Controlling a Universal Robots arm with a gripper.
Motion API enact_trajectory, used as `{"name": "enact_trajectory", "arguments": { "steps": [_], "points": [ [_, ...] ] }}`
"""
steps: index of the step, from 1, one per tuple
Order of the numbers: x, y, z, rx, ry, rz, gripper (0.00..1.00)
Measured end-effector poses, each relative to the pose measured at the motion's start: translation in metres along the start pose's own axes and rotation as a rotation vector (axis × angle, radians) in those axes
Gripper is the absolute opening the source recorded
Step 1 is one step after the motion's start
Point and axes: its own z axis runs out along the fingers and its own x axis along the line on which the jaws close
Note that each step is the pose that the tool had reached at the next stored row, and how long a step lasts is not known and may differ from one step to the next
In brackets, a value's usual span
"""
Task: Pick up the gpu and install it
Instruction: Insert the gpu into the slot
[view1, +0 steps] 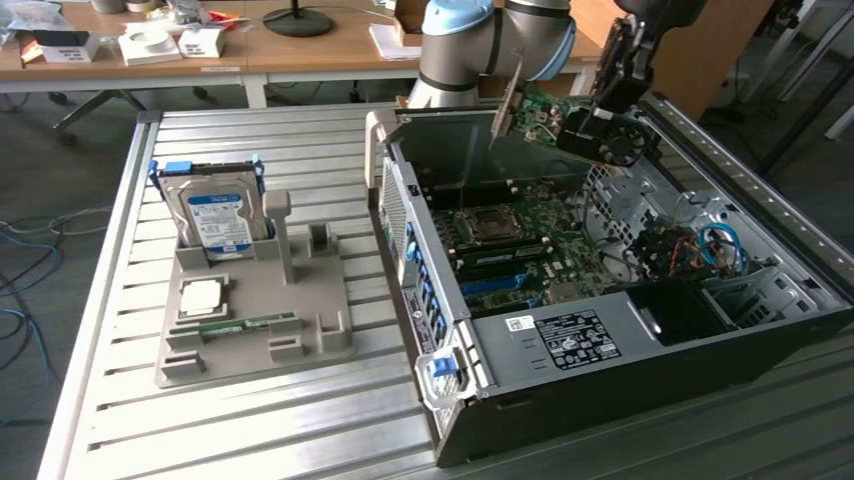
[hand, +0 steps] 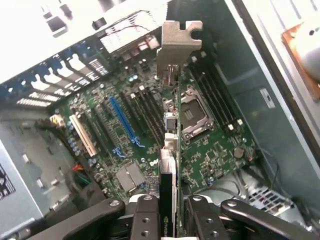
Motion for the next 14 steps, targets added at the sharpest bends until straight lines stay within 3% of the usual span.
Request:
{"name": "enact_trajectory", "arguments": {
  "steps": [14],
  "points": [
    [0.0001, 0.0000, 0.0012, -0.0052, 0.0159, -0.252, 0.26]
  ]
}}
